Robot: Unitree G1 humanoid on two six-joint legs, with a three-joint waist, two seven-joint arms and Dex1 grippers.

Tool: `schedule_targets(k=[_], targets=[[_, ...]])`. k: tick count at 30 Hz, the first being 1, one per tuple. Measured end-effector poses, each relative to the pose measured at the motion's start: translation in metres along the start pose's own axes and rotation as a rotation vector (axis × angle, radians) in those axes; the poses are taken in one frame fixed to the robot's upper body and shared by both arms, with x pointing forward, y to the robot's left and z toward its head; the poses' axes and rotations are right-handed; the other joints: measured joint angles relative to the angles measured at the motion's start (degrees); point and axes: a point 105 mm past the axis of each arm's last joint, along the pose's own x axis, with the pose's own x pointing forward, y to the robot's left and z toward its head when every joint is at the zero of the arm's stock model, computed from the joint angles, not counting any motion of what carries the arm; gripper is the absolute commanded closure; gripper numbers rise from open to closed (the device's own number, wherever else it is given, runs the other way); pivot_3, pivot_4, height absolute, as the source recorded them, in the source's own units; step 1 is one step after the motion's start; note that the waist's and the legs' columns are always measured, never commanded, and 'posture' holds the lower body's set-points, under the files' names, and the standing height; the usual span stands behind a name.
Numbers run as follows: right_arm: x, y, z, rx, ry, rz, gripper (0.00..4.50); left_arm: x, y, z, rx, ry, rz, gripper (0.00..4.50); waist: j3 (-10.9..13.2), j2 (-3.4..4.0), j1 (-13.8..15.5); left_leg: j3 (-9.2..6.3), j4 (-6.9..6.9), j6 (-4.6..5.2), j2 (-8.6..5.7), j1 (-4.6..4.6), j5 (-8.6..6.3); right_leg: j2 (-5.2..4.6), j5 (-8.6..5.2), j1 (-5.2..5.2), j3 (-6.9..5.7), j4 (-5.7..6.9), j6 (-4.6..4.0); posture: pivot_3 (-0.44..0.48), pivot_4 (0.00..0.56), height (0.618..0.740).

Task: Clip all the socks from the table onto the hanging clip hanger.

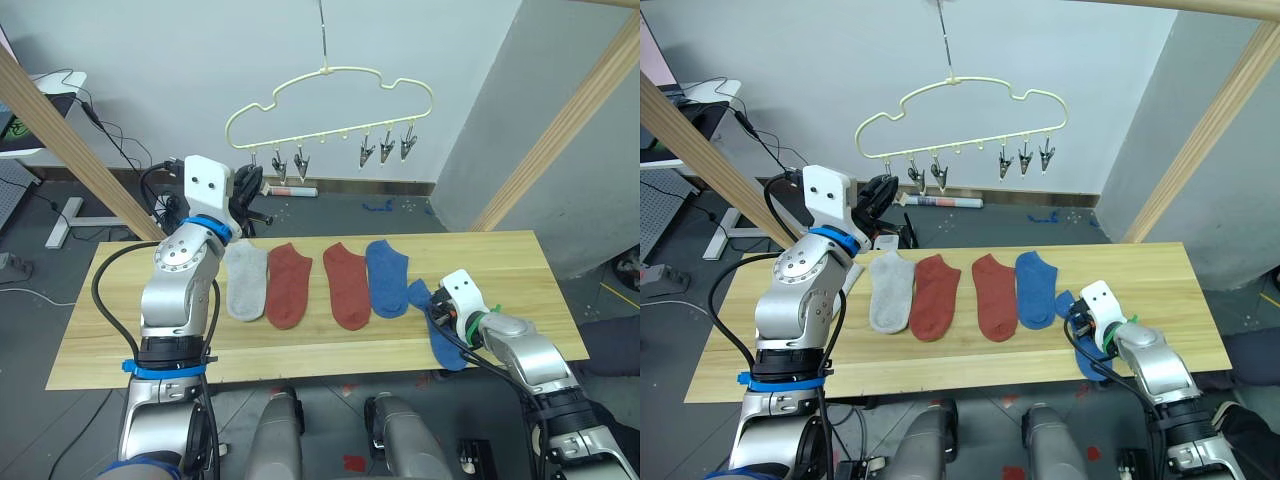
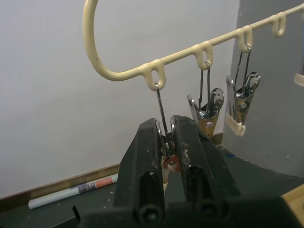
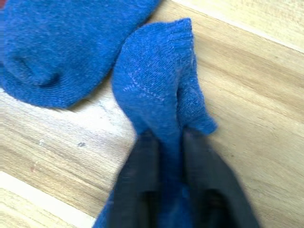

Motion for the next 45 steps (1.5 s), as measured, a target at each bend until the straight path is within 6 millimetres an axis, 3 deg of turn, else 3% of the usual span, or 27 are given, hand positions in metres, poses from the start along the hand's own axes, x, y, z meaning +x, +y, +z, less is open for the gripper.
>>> schedule_targets(k=[3, 6, 9, 12, 19, 29, 35, 45], targets=[[-0.006, -0.003, -0.005, 0.014, 0.001, -0.010, 4.49, 0.001, -0.002, -0.001, -0.059, 0.013, -0.008, 4.39, 0.0, 0.00, 0.1, -0.01, 0.00, 0.00, 0.00, -0.01, 0.00, 0.00, 0.00, 0.00, -0.01, 0.01, 0.00, 0.032, 0.273, 0.740], [-0.021, -0.002, -0.001, -0.004, -0.001, 0.006, 4.49, 0.000, -0.002, -0.002, -0.237, 0.038, -0.027, 4.39, 0.0, 0.02, 0.1, 0.00, 0.01, 0.00, -0.02, -0.02, 0.00, -0.02, 0.00, -0.02, 0.01, 0.02, 0.00, 0.027, 0.273, 0.740], [-0.045, 0.004, 0.034, -0.039, -0.079, 0.036, 4.49, -0.004, -0.004, -0.003, -0.488, 0.079, -0.078, 4.39, 0.0, 0.02, -0.4, -0.03, 0.02, 0.00, 0.06, 0.02, 0.00, 0.02, 0.00, -0.03, 0.00, 0.08, 0.01, 0.017, 0.273, 0.740], [-0.059, 0.027, 0.079, -0.054, -0.199, 0.115, 4.49, -0.010, -0.007, -0.002, -0.674, 0.115, -0.123, 4.39, 0.0, 0.02, -0.8, -0.31, 0.02, -0.01, 0.11, 0.05, 0.00, 0.23, 0.00, -0.02, -0.07, 0.13, 0.00, 0.000, 0.273, 0.740], [-0.049, 0.097, 0.143, 0.028, -0.353, 0.310, 4.49, -0.018, -0.012, 0.007, -0.880, 0.138, -0.179, 4.39, 0.0, 0.02, -0.3, -0.48, 0.02, -0.05, 0.03, -0.06, 0.02, 0.13, 0.00, -0.01, -0.16, 0.06, 0.00, 0.000, 0.270, 0.740], [-0.022, 0.122, 0.163, 0.058, -0.347, 0.382, 4.49, -0.022, -0.022, 0.015, -0.940, 0.159, -0.232, 4.39, 0.0, 0.01, 0.0, -0.43, 0.02, -0.05, -0.02, -0.11, 0.02, 0.05, 0.13, -0.01, -0.24, 0.05, -0.22, 0.010, 0.270, 0.740], [-0.026, 0.128, 0.193, 0.049, -0.426, 0.405, 4.49, -0.022, -0.026, 0.017, -0.925, 0.163, -0.239, 4.39, 0.0, 0.01, 0.0, -0.46, -0.01, -0.05, 0.00, -0.11, 0.01, 0.08, 0.15, -0.02, -0.26, 0.04, -0.25, 0.010, 0.270, 0.740], [-0.028, 0.135, 0.196, 0.083, -0.428, 0.452, 4.49, -0.026, -0.021, 0.017, -0.921, 0.162, -0.222, 4.39, 0.0, 0.01, 0.1, -0.50, -0.03, -0.07, 0.00, -0.15, 0.01, 0.05, 0.15, -0.03, -0.33, 0.03, -0.26, 0.040, 0.279, 0.740]])
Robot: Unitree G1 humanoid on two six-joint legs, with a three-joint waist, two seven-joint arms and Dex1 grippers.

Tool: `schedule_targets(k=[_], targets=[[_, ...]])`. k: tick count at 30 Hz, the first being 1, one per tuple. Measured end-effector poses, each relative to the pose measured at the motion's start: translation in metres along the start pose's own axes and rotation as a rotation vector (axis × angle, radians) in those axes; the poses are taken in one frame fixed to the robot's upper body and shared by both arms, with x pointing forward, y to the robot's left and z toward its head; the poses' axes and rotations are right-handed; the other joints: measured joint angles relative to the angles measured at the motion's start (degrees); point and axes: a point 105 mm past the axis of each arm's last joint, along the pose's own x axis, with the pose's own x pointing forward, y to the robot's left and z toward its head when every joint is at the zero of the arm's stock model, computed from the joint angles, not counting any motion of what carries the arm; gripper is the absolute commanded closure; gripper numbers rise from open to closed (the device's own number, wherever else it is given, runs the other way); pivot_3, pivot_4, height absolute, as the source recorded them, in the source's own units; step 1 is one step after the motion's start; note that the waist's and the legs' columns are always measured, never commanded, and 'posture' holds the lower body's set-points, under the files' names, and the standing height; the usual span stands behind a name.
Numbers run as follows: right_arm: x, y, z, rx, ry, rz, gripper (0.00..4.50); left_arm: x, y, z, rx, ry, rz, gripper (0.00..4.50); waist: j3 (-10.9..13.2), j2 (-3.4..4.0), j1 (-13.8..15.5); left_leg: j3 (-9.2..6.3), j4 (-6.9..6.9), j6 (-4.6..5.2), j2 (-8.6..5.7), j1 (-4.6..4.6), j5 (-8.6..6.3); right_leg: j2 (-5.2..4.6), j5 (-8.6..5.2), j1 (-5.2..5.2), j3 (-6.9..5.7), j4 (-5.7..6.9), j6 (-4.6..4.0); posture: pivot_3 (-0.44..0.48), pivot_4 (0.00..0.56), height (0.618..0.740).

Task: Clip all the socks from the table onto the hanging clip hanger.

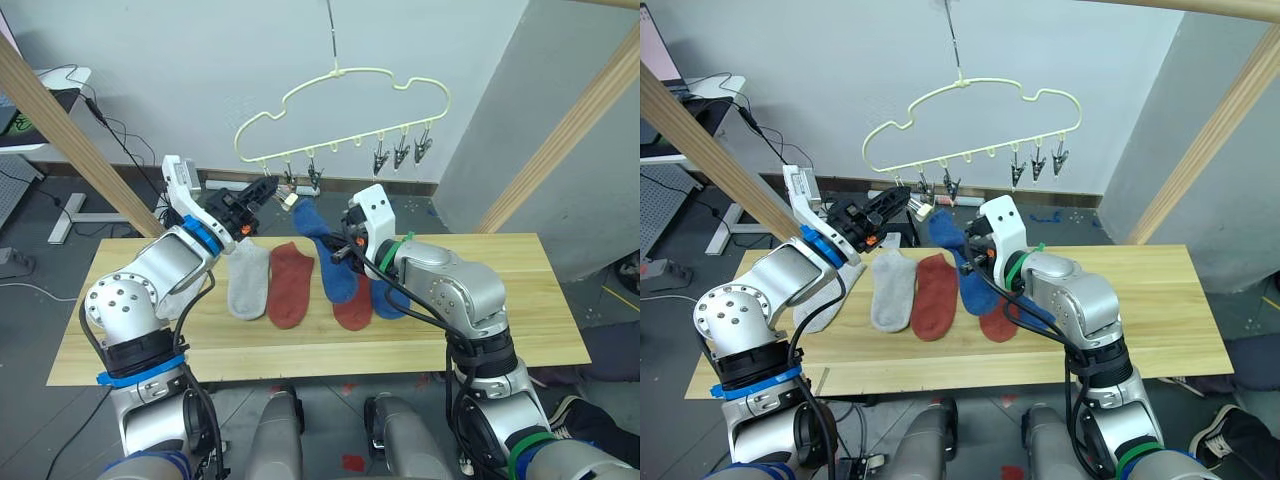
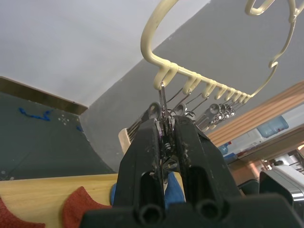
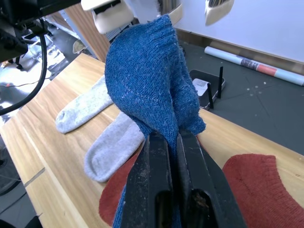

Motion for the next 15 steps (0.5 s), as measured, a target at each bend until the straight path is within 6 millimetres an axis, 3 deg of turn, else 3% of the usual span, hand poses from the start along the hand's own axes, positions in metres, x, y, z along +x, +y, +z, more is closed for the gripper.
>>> schedule_targets(k=[8, 15], targets=[[0.000, 0.001, 0.000, 0.007, 0.004, 0.007, 4.49, 0.000, 0.000, -0.001, 0.003, 0.000, -0.001, 4.39, 0.0, 0.00, 0.0, 0.01, -0.02, 0.00, 0.00, 0.00, 0.00, 0.00, 0.00, -0.01, 0.01, -0.01, 0.00, 0.043, 0.275, 0.740], [0.002, 0.007, 0.018, 0.004, -0.045, 0.031, 4.49, 0.000, -0.001, -0.002, 0.006, 0.004, -0.004, 4.39, 0.0, 0.00, 0.1, 0.01, -0.04, 0.00, 0.00, -0.01, 0.00, 0.00, 0.00, -0.01, 0.01, -0.02, 0.00, 0.048, 0.276, 0.740]])
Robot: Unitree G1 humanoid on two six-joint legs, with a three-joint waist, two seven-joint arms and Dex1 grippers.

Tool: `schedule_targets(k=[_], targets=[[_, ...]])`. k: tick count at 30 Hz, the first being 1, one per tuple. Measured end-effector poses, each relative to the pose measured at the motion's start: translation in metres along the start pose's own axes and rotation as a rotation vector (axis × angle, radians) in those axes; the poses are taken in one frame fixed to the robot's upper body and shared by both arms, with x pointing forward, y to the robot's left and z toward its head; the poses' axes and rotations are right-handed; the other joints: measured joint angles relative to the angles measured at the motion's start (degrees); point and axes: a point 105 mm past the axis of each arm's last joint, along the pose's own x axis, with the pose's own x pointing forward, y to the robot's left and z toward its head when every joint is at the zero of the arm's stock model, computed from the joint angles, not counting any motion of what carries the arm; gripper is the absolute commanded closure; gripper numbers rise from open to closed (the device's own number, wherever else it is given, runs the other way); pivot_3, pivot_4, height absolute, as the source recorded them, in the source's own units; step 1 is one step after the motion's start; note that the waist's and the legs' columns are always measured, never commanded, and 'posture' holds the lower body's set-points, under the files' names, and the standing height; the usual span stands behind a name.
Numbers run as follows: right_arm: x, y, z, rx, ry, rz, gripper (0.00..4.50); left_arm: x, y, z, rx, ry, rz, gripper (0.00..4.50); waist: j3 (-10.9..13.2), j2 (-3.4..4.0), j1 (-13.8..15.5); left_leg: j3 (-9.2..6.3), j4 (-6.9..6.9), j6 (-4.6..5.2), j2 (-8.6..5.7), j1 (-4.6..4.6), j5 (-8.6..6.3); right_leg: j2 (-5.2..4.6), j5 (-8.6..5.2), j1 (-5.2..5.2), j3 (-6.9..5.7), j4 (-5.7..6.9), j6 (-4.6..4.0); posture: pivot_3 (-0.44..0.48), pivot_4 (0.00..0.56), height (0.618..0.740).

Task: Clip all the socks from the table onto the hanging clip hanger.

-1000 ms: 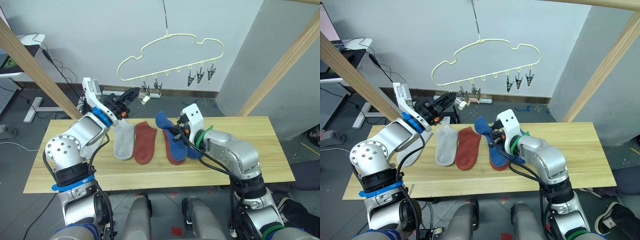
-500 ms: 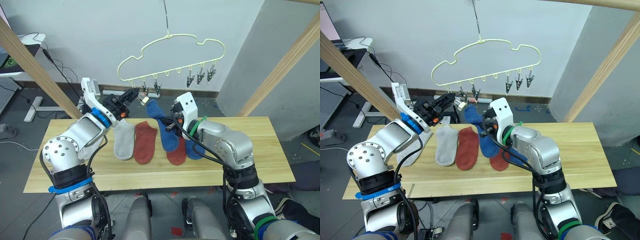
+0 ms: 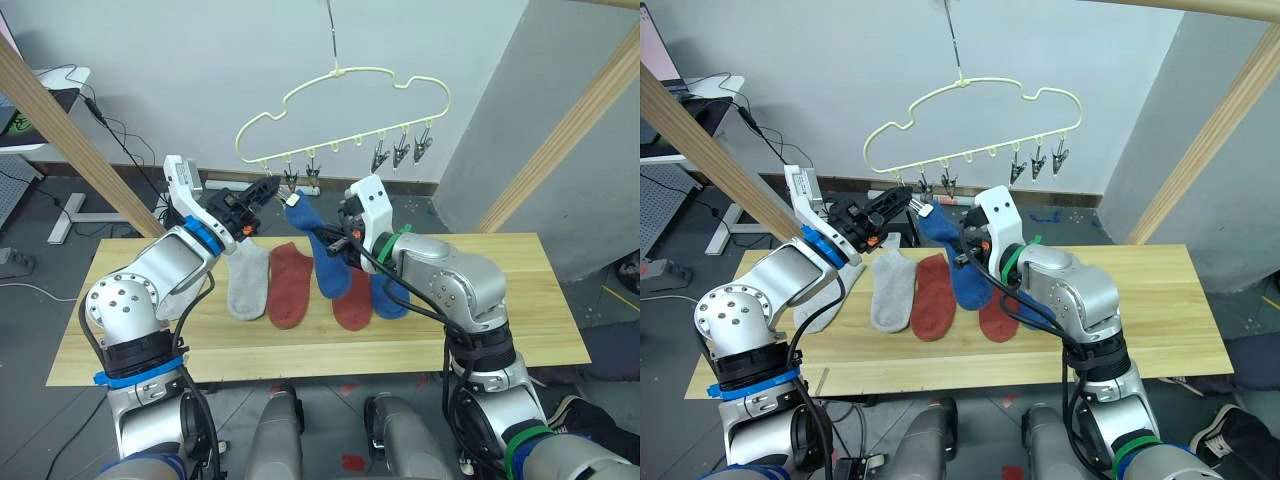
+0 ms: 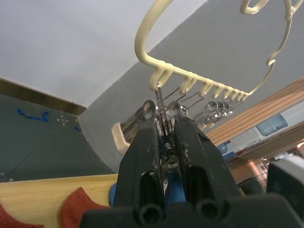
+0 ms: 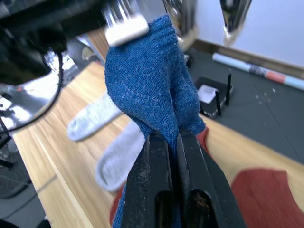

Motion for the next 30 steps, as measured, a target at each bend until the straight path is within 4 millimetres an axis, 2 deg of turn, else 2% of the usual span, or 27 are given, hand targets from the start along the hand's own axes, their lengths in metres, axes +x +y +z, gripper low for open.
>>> schedule_targets(k=[9, 10, 20, 22, 23, 30], targets=[[0.006, 0.005, 0.005, 0.016, -0.013, 0.015, 4.49, -0.001, -0.001, 0.001, 0.011, -0.010, -0.002, 4.39, 0.0, 0.00, 0.0, 0.01, -0.05, 0.00, 0.00, -0.02, 0.00, -0.01, 0.00, -0.03, 0.01, -0.03, 0.00, 0.056, 0.275, 0.740], [0.008, 0.006, 0.005, 0.020, -0.011, 0.019, 4.50, -0.001, -0.002, 0.002, 0.013, -0.013, -0.010, 3.67, 0.0, 0.00, 0.1, 0.01, -0.06, 0.00, 0.00, -0.02, 0.00, -0.01, 0.00, -0.03, 0.00, -0.03, 0.00, 0.057, 0.276, 0.740], [0.011, 0.010, 0.005, 0.015, -0.016, 0.032, 4.50, -0.008, -0.007, 0.006, 0.039, -0.025, -0.034, 0.80, 0.0, 0.00, 0.1, 0.01, -0.11, 0.00, 0.01, -0.04, 0.00, -0.01, -0.01, -0.08, 0.00, -0.05, 0.00, 0.057, 0.276, 0.740], [0.012, 0.013, 0.004, 0.019, -0.016, 0.043, 3.93, -0.010, -0.004, 0.005, 0.050, -0.017, -0.022, 0.15, 0.0, 0.00, 0.1, 0.02, -0.13, 0.00, 0.01, -0.04, 0.00, -0.01, -0.01, -0.09, 0.01, -0.05, 0.00, 0.057, 0.276, 0.740], [0.013, 0.016, 0.003, 0.030, -0.018, 0.055, 3.68, -0.011, -0.003, 0.005, 0.065, -0.009, -0.014, 0.00, 0.0, 0.00, 0.1, 0.02, -0.15, 0.00, 0.02, -0.04, 0.00, -0.01, -0.01, -0.11, 0.01, -0.05, 0.00, 0.057, 0.276, 0.740], [0.016, 0.030, 0.000, 0.080, -0.021, 0.127, 1.13, -0.019, 0.012, -0.003, 0.160, 0.024, 0.073, 0.00, 0.0, 0.01, 0.3, 0.03, -0.27, -0.01, 0.01, -0.04, 0.00, -0.04, -0.01, -0.17, 0.03, -0.08, -0.01, 0.086, 0.266, 0.740]])
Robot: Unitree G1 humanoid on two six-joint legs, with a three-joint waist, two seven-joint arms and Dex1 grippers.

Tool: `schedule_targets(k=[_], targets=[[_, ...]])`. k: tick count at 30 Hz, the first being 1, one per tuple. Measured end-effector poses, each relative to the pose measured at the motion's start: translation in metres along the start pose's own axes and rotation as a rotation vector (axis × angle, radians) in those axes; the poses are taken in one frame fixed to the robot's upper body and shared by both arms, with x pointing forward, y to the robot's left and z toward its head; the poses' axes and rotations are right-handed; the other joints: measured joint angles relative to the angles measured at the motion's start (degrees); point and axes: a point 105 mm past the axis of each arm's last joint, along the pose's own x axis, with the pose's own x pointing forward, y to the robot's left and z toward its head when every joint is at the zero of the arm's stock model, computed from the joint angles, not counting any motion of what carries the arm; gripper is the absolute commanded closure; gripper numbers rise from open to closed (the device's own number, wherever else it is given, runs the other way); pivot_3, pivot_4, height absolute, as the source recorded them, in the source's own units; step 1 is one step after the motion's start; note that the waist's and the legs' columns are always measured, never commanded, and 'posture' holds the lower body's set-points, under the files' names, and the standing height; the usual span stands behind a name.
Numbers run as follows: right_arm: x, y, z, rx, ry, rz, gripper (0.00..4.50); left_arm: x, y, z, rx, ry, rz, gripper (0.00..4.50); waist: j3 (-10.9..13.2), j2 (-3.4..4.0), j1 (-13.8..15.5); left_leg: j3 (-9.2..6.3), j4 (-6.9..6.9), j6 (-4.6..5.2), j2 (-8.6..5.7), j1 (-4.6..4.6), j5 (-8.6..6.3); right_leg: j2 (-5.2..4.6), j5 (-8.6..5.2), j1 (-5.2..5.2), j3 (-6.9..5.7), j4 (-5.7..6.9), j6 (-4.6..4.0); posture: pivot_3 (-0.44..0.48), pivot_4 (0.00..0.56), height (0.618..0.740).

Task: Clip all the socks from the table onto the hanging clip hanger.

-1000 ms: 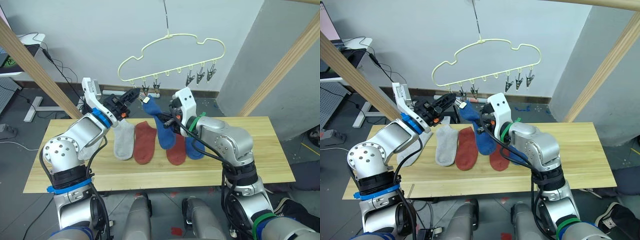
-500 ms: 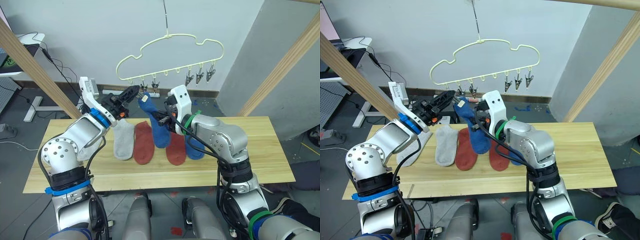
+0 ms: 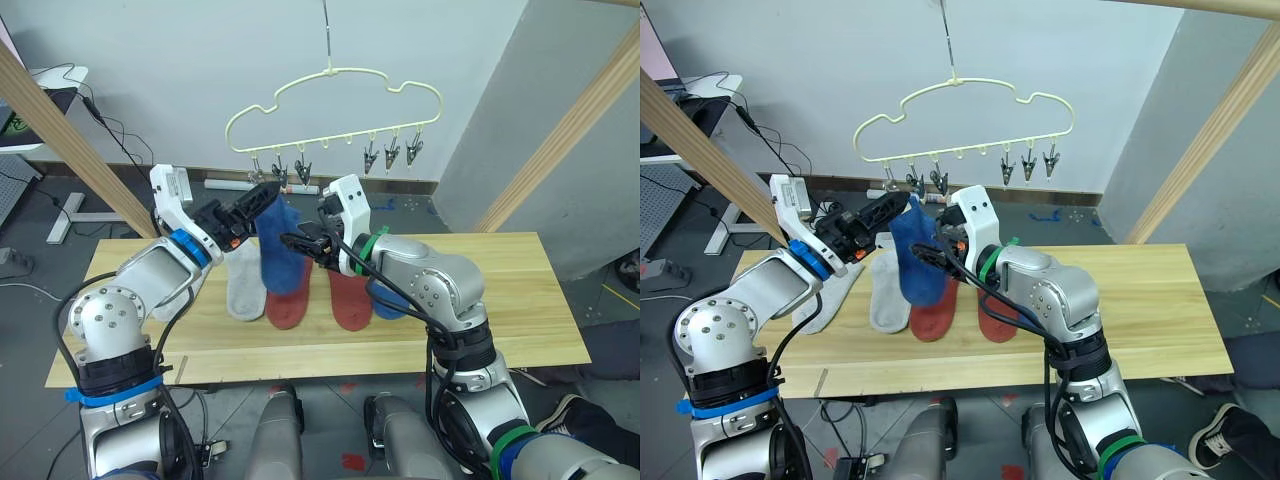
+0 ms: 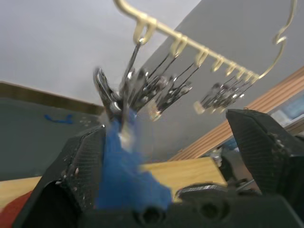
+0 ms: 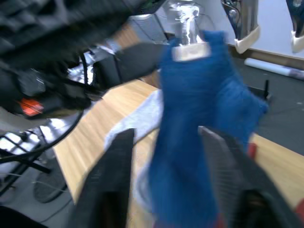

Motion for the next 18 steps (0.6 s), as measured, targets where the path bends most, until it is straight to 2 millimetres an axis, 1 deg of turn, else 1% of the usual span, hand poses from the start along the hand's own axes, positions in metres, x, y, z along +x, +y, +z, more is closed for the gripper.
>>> schedule_targets(k=[3, 7, 9, 11, 13, 15, 18], targets=[[-0.003, -0.002, -0.010, 0.019, 0.027, 0.006, 0.04, -0.001, 0.002, -0.001, 0.014, -0.004, 0.008, 0.00, 0.0, 0.00, 0.3, 0.03, -0.04, 0.00, 0.00, 0.00, 0.00, -0.01, 0.00, 0.00, 0.00, -0.02, 0.00, 0.086, 0.262, 0.740], [-0.017, -0.020, -0.026, 0.006, 0.077, -0.049, 0.04, -0.002, 0.002, -0.007, 0.079, 0.017, 0.019, 0.00, 0.0, 0.00, 1.0, 0.11, -0.09, 0.00, -0.02, -0.02, 0.00, -0.03, 0.00, -0.05, 0.03, -0.06, 0.00, 0.086, 0.257, 0.740], [-0.032, -0.032, -0.033, -0.057, 0.109, -0.087, 0.04, -0.004, 0.006, -0.011, 0.185, 0.042, 0.056, 0.00, 0.0, 0.00, 1.2, 0.16, -0.17, 0.00, -0.04, -0.02, 0.00, -0.04, -0.01, -0.06, 0.06, -0.16, 0.00, 0.088, 0.257, 0.740], [-0.053, -0.048, -0.039, -0.119, 0.134, -0.134, 0.04, -0.005, 0.012, -0.013, 0.300, 0.041, 0.096, 0.00, 0.0, 0.00, 1.4, 0.26, -0.24, -0.01, -0.06, -0.02, 0.00, -0.09, -0.01, -0.08, 0.10, -0.26, 0.00, 0.081, 0.258, 0.740], [-0.063, -0.053, -0.037, -0.150, 0.125, -0.142, 0.04, -0.003, 0.014, -0.017, 0.377, 0.041, 0.108, 0.00, 0.0, -0.01, 1.4, 0.34, -0.32, -0.01, -0.04, -0.02, 0.00, -0.09, -0.01, -0.12, 0.15, -0.29, 0.00, 0.079, 0.259, 0.740], [-0.073, -0.051, -0.028, -0.179, 0.084, -0.126, 0.04, 0.000, 0.010, -0.019, 0.460, 0.037, 0.094, 0.00, 0.0, 0.00, 1.4, 0.40, -0.42, -0.01, -0.03, -0.03, 0.00, -0.08, -0.02, -0.19, 0.19, -0.29, 0.02, 0.072, 0.254, 0.740], [-0.090, -0.057, -0.008, -0.216, 0.002, -0.139, 0.00, 0.005, 0.003, -0.019, 0.527, 0.005, 0.055, 0.59, 0.0, -0.01, 1.3, 0.43, -0.45, -0.01, -0.02, -0.03, 0.00, -0.08, -0.02, -0.20, 0.20, -0.30, 0.02, 0.063, 0.255, 0.740]])
